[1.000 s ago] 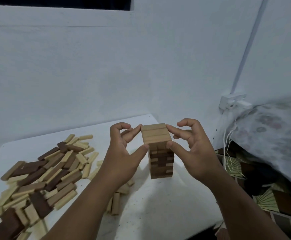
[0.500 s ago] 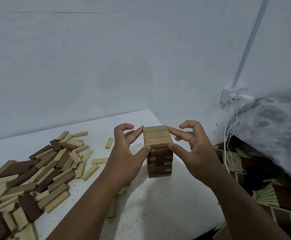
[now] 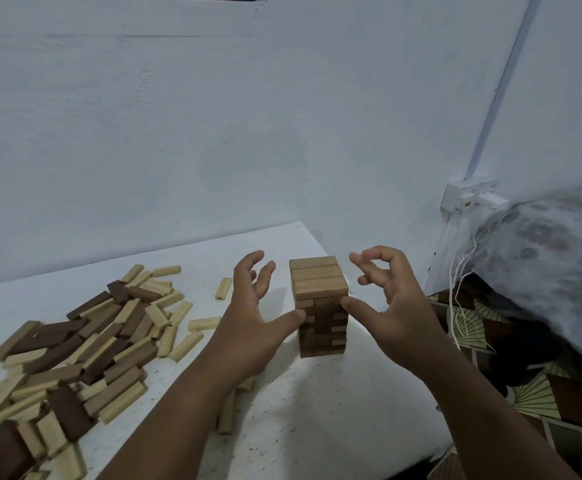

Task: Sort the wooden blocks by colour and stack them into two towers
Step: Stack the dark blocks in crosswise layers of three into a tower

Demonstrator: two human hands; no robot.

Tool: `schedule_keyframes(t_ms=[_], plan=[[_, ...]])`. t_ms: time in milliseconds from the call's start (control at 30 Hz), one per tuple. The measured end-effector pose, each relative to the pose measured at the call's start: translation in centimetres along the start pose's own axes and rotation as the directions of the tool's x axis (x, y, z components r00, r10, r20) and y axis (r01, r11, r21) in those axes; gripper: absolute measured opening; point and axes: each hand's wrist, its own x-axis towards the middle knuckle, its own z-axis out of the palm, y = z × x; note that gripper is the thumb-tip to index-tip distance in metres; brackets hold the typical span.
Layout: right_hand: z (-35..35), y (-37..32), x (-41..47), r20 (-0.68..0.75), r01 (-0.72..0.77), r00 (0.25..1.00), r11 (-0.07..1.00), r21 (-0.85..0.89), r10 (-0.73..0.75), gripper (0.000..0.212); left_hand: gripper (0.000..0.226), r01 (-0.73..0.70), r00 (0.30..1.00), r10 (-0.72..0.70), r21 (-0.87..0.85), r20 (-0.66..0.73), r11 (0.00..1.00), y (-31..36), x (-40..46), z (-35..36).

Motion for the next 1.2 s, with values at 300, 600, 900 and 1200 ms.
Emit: schedule_keyframes(t_ms=[300, 600, 900, 1200], plan=[[3.8, -7.0, -1.8, -0.025, 0.047, 0.999, 0.993, 0.108, -0.044, 0.041, 0.042, -0.065, 0.976, 0.062, -0.005, -0.210, 0.998, 0.9, -5.3, -4.9], [14.6, -11.5, -5.6, 0.256, 0.128, 0.955, 0.988, 0.088, -0.147, 0.041, 0.020, 0.079, 0.857, -0.060, 0.015, -0.512, 0.997, -2.8, -15.5, -13.5], [23.6, -10.3, -8.4, 0.501, 0.203, 0.854, 0.977, -0.072, -0.140, 0.033, 0.046, 0.424, 0.801, -0.211, 0.283, -0.560, 0.861, -10.5, -20.8, -17.9], [28.7, -12.1, -6.8, 0.597, 0.396, 0.770, 0.902, -0.171, -0.225, 0.051, 0.069, 0.468, 0.822, -0.280, 0.308, -0.495, 0.828, -12.5, -18.9, -18.3]])
